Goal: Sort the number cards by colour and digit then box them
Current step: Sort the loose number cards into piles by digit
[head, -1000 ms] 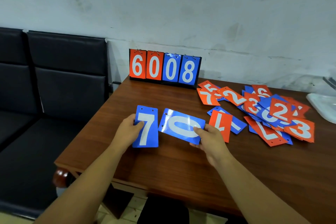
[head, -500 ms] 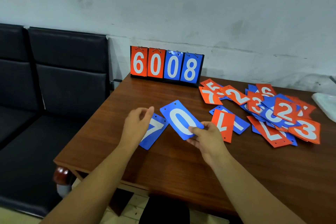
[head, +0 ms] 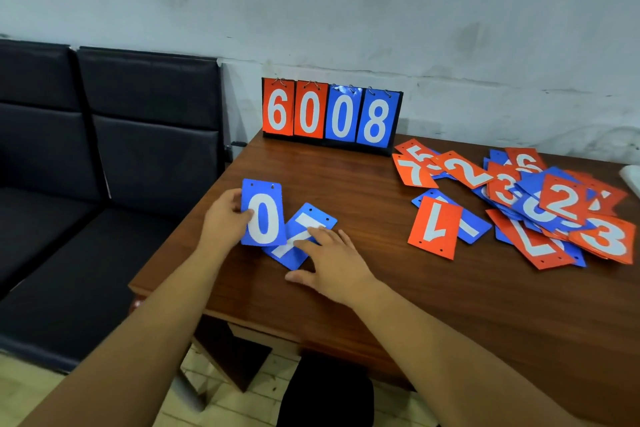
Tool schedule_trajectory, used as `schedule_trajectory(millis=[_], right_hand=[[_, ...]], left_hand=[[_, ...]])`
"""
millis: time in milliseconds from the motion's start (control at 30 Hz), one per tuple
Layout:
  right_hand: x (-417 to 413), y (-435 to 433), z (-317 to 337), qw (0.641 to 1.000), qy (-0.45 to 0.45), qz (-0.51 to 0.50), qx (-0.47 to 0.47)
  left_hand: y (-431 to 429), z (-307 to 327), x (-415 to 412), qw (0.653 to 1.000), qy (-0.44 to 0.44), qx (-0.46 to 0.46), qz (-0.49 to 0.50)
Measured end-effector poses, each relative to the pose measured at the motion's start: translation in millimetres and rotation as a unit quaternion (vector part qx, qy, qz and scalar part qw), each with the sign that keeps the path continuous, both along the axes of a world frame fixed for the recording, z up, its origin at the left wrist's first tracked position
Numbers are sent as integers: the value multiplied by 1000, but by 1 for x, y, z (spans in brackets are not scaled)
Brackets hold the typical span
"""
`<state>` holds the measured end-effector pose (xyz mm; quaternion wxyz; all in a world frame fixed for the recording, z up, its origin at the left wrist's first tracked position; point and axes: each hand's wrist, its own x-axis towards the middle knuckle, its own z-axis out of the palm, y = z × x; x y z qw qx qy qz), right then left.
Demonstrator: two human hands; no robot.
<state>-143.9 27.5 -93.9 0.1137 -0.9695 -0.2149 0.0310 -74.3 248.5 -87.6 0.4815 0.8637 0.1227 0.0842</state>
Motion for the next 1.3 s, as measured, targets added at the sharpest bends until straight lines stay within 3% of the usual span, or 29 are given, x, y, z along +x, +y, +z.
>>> schedule_trajectory(millis=[133, 233, 300, 333, 400, 467, 533, 667, 733, 833, 900, 967, 1133, 1233, 1300], right_hand=[[-15, -23, -4, 999, -45, 22, -12], [-33, -49, -8, 998, -42, 39, -16], [-42, -63, -6, 999, -27, 29, 16], [-46, -69, -4, 999, -25, 23, 42], [-55, -76, 0, 996, -25, 15, 86], [-64, -80, 2, 994, -22, 9, 102], [-74, -83, 5, 992, -22, -5, 122], [-96, -87, 15, 987, -24, -22, 160], [-107, -91, 18, 978, -20, -47, 204], [-111, -102, 26, 923, -33, -218, 314], [-104, -114, 35, 842, -16, -370, 392], [-96, -129, 40, 773, 45, -444, 452], [-96, -181, 29, 757, 44, -483, 438], [-96, -220, 24, 747, 38, -532, 397], [-94, -245, 22, 766, 37, -547, 336]], left_hand=[[-1, -2, -9, 987, 15, 151, -58], [-10, -6, -24, 955, -59, 287, -36], [-29, -1, -35, 968, -102, 223, -55], [-44, 2, -41, 981, -74, 159, -80], [-76, 4, -52, 990, 47, 28, -133], [-101, 5, -62, 974, 156, -59, -155], [-114, 3, -69, 958, 200, -145, -145], [-128, -2, -77, 961, 183, -162, -130], [-136, -3, -82, 953, 171, -217, -123], [-145, -2, -90, 935, 155, -287, -141], [-156, 2, -95, 924, 164, -291, -186], [-174, 4, -100, 914, 169, -281, -241], [-230, 6, -105, 925, 102, -183, -316], [-255, 4, -85, 945, -1, 7, -327], [-267, 1, -68, 927, -61, 128, -347]])
